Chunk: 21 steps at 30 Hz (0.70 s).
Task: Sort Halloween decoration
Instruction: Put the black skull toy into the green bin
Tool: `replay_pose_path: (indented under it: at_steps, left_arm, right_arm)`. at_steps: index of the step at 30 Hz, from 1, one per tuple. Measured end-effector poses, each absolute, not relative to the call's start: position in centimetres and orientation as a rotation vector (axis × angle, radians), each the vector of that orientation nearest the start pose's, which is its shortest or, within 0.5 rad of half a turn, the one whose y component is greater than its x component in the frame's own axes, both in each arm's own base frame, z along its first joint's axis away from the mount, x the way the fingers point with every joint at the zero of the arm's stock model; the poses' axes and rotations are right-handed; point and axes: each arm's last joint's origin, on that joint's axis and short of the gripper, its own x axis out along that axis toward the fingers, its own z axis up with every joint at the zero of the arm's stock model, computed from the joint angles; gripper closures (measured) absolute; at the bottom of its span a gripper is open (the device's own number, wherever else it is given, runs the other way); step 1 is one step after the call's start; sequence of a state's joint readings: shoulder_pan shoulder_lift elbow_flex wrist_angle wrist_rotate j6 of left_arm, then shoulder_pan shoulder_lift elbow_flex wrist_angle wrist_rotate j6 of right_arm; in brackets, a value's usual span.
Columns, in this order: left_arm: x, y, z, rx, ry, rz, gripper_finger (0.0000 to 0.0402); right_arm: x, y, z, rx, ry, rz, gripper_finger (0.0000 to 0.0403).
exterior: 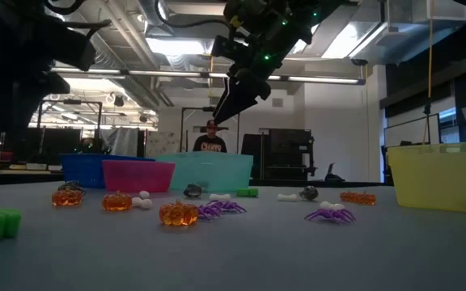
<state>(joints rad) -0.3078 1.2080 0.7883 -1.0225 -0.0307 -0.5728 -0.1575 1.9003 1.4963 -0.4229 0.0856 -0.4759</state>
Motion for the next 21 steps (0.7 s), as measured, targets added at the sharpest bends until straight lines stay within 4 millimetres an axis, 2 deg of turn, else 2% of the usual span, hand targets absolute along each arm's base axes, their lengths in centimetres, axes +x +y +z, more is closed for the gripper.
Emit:
replay_pose_path:
  at_steps: [10, 15, 21]
  left_arm:
    - [17.7, -6.4, 20.3, -0.4, 1.435, 0.35, 0.0274]
    - [17.0, -6.4, 18.9, -0.509, 1.483, 0.411, 0.0274]
    - [16.8, -6.3, 17.4, -0.537, 1.459, 0.417, 0.0274]
  right_arm:
    - [41.4, -6.8, 24.1, -0.416, 0.865, -0.028, 0.0155]
    - [41.4, -6.8, 24.1, -0.416, 0.865, -0.028, 0.0155]
    - [41.4, -6.8, 24.1, -0.416, 0.865, -0.028, 0.0155]
